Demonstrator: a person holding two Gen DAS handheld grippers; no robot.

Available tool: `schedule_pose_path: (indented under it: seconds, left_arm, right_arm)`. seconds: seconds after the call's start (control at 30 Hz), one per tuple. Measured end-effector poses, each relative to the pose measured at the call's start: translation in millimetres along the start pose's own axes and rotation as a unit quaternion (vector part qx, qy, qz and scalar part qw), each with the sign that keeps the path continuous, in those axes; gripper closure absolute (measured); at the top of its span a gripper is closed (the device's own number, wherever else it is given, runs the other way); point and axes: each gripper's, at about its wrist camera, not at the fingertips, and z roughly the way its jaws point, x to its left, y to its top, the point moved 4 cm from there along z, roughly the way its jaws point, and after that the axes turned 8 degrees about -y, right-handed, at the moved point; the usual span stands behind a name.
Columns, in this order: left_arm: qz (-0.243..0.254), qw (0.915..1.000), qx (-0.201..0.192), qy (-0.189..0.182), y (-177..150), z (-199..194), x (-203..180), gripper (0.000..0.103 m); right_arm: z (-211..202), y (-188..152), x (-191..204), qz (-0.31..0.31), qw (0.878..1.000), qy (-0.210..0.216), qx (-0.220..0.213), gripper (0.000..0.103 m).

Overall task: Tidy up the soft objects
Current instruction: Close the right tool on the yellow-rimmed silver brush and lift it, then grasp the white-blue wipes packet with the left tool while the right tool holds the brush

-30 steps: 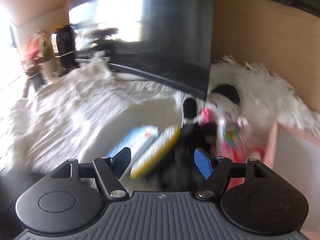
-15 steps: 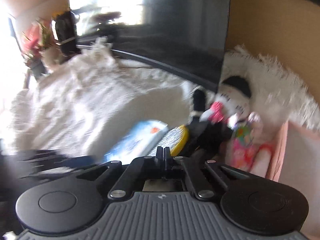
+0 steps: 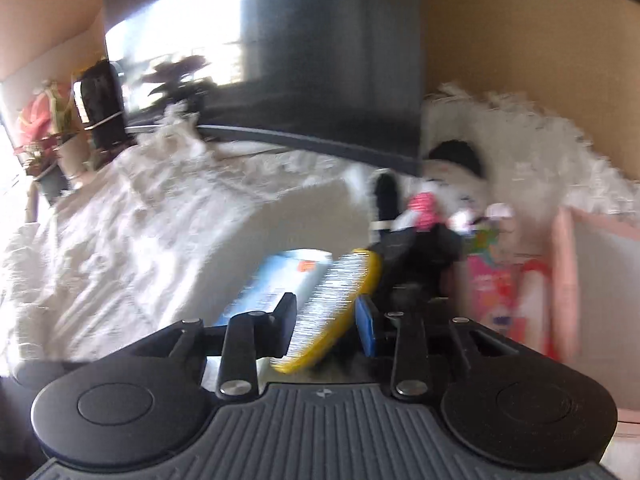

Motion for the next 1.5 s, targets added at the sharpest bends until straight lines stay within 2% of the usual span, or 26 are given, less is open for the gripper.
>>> schedule_pose_path:
  seconds: [0.1,0.2,0.27,0.3,0.37,0.5,0.6,0.67,0.73,0.8,0.9,1.03,1.13,1.2,1.27,1.33,1.4,1.47,1.5]
  left_arm:
    - [-0.013,0.9999,-0.007,0.0,-7.9,-10.4,4.7,0.079]
    - [-0.022,0.9996,-0.016,0.001,-10.7,-16.8,6.7,0.079]
    - [-0.022,0.9996,-0.019,0.001,-10.6,-18.5,5.9,0.079]
    - [-0.02,0.9996,-0.022,0.0,-9.9,-18.9,4.6,0.079]
    - [-0.01,0.9997,-0.024,-0.001,-7.5,-18.2,0.6,0.079]
    - [0.005,0.9996,-0.027,-0.002,-0.7,-12.0,-4.5,0.079]
    - [0.013,0.9995,-0.025,-0.01,2.8,-4.4,-8.7,0.079]
    - [0.02,0.9994,-0.023,-0.014,3.2,-0.2,-12.7,0.079]
    - [0.027,0.9993,-0.024,-0.014,2.5,1.7,-16.2,0.079]
    - [0.03,0.9991,-0.026,-0.013,2.0,2.5,-17.5,0.079]
    - [0.03,0.9991,-0.031,-0.002,3.2,3.1,-15.8,0.079]
    - [0.032,0.9986,-0.039,0.017,11.4,7.3,-11.9,0.079]
    - [0.065,0.9971,-0.034,0.024,15.8,20.1,-18.2,0.078]
    - [0.104,0.9932,-0.036,0.038,13.9,21.8,-28.6,0.078]
    - [0.152,0.9858,-0.051,0.049,6.3,19.4,-39.9,0.077]
    - [0.211,0.9727,-0.056,0.077,-4.0,25.3,-50.8,0.074]
    - [0.264,0.9559,-0.057,0.116,-11.4,37.1,-59.3,0.076]
    - [0.299,0.9413,-0.058,0.145,-12.6,48.3,-60.6,0.073]
    - [0.308,0.9367,-0.062,0.154,-11.2,51.3,-59.3,0.073]
  right_arm:
    - [-2.3,2.6,16.8,-0.028,0.999,0.006,-0.026,0.069]
    - [7.7,12.0,26.5,-0.051,0.998,-0.015,-0.038,0.068]
    - [21.0,22.2,25.1,-0.053,0.997,-0.048,-0.037,0.059]
    - [29.0,25.2,22.1,-0.051,0.997,-0.056,-0.028,0.048]
    - [43.2,28.9,13.3,-0.04,0.997,-0.073,-0.003,0.048]
    - [56.2,20.5,-1.6,-0.028,0.997,-0.073,0.028,0.047]
    - [62.3,13.5,-8.8,-0.004,0.998,-0.045,0.051,0.048]
    - [63.5,14.0,-9.1,0.01,0.998,-0.015,0.058,0.063]
    - [57.9,17.5,-6.9,0.019,0.998,0.012,0.062,0.088]
    - [46.2,24.6,-3.4,0.026,0.997,0.05,0.056,0.094]
    - [26.3,29.5,-2.0,0.026,0.996,0.076,0.046,0.096]
    - [21.5,22.6,-2.8,-0.004,0.998,0.054,0.037,0.094]
    - [30.2,18.9,-12.8,0.002,0.999,0.029,0.041,0.093]
    - [34.0,18.5,-20.1,0.004,0.999,0.023,0.044,0.093]
    - [36.1,17.6,-24.6,0.002,0.999,0.021,0.046,0.093]
    - [38.1,16.2,-27.7,0.003,0.999,0.024,0.049,0.093]
    - [38.8,15.4,-28.2,0.002,0.998,0.025,0.049,0.093]
    - [38.3,15.7,-28.2,0.0,0.999,0.025,0.047,0.093]
    - [37.5,15.9,-27.8,-0.003,0.999,0.023,0.045,0.093]
